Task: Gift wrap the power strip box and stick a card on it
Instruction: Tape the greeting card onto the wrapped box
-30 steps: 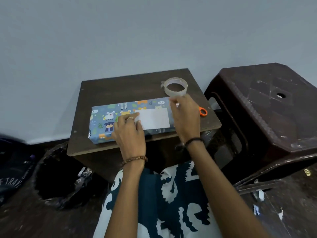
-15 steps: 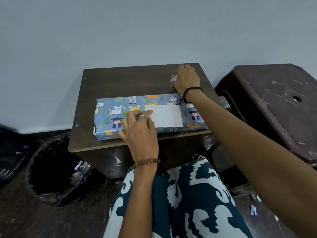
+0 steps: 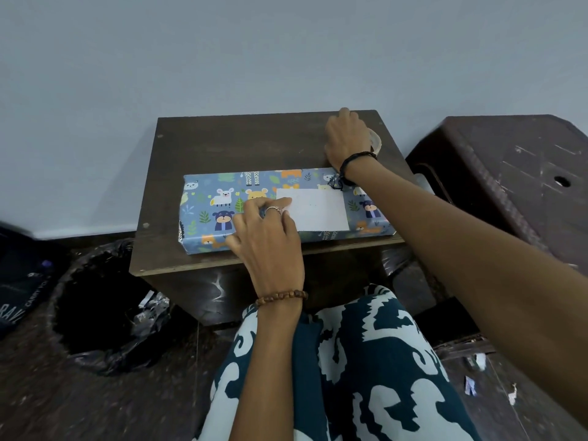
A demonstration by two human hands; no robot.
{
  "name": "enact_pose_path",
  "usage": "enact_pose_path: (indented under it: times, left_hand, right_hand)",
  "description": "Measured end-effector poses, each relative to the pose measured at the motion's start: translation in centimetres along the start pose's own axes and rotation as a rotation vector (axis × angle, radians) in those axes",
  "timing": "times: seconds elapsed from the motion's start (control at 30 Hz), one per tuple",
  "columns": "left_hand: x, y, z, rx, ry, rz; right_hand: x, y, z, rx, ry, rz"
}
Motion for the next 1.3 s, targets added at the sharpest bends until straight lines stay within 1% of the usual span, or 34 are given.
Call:
enact_pose_path:
  times: [0.13,0.27,0.4,0.57,0.7,0.8,0.87,0.93,0.97,1.0,1.03,1.1,1.17,1.23,1.3]
  left_hand:
    - [-0.1,0.0,0.0,-0.009,-0.005,0.004]
    - [0.0,0.0,0.0,-0.013,-0.005,0.009]
    - [0.0,0.0,0.1,-0.018,-0.026,0.009]
    - [0.0,-0.1,0.0,-0.023,-0.029,0.010]
    - [-0.4,-0.7,-0.1,-0.006,-0.046,-0.035]
    - [-0.8,-1.4,0.1,0.021,-0.078,-0.049]
    - [-1.1,-1.7,-0.1,0.040,-0.052,-0.031]
    - [-1.0,-2.2,0.5,0.082,-0.068,-0.026]
    - [-0.8,-2.2,0.5,0.091,-0.044,-0.013]
    - [-0.4,-2.0,0.3,0.078,0.015,0.016]
    - [0.0,-1.7,-0.1,0.032,0.080,0.059]
    - [0.8,-0.8,-0.6,-0.095,0.165,0.150]
    - [1.2,-0.3,-0.7,-0.181,0.181,0.171]
    - [1.2,-0.3,-0.8,-0.251,0.185,0.129]
    - [0.9,-0.4,-0.9,-0.446,0.194,0.107]
  right_hand:
    - [0.3,0.3,-0.2,-0.016,-0.017,0.010]
    - [0.5,0.6,-0.4,-0.086,0.003,0.022]
    - [0.6,1.9,-0.3,-0.150,0.011,0.120]
    - [0.4,3.2,-0.6,-0.195,0.083,0.226]
    - [-0.3,4.3,-0.1,-0.232,0.107,0.316]
    - [-1.1,4.6,0.6,-0.195,0.095,0.320]
    - [-1.6,4.9,2.3,-0.128,-0.005,0.311]
    - [-2.1,4.5,4.8,0.020,-0.167,0.249]
    - [-2.7,3.9,6.1,0.185,-0.219,0.186]
    - [-3.5,3.1,7.2,0.392,-0.244,0.123]
    - [-4.5,2.2,7.8,0.641,-0.247,0.065]
    - [-7.6,0.7,7.8,1.161,-0.206,-0.065]
    - [-11.2,0.3,6.4,1.488,-0.103,-0.162]
    - [-14.3,0.3,4.4,1.666,-0.023,-0.229]
    - [-16.2,0.2,3.1,1.727,-0.032,-0.277]
Point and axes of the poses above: each hand's wrist, its own x-axis towards the middle knuckle, its own z-axis out of the back of the hand, y = z × x, the point moved 9 cm from there along x, towards the middle knuckle, and after that the axes turned 11 degrees about x, right-handed, at the moved point
